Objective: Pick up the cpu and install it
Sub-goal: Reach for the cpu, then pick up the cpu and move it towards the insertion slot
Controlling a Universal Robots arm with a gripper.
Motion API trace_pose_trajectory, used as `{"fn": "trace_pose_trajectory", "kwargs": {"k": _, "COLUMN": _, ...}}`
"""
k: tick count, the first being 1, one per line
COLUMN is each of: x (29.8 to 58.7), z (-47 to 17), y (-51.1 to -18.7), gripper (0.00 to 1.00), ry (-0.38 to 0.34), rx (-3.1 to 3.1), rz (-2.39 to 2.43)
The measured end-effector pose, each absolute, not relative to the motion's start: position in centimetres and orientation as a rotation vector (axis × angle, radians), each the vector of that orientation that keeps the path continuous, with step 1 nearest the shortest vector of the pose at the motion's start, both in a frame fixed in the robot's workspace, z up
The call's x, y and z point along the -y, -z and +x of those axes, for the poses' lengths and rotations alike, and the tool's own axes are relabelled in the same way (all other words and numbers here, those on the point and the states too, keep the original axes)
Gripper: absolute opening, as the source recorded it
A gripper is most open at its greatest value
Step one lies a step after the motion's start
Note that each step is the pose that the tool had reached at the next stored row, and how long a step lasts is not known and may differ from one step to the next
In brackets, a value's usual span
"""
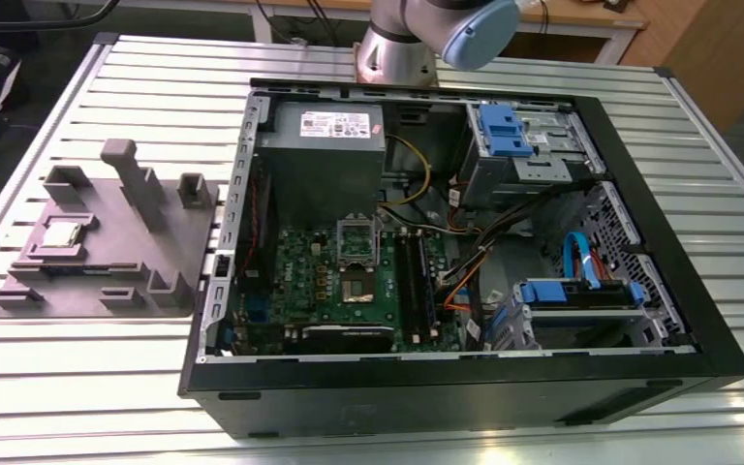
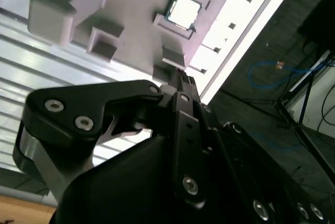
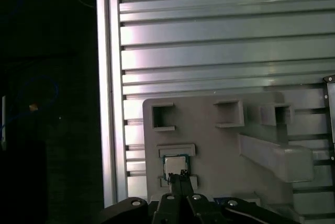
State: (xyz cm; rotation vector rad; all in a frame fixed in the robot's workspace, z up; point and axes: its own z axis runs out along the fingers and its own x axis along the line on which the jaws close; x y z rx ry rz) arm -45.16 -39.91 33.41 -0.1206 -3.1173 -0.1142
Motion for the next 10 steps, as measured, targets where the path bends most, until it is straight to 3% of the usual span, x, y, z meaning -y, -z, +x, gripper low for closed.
{"fn": "trace_pose_trajectory", "kwargs": {"k": 10, "x": 39.91, "z": -45.19, "y": -33.41, "gripper": 0.1, "ry": 0.114, "rx": 3.117, "rz": -0.121}}
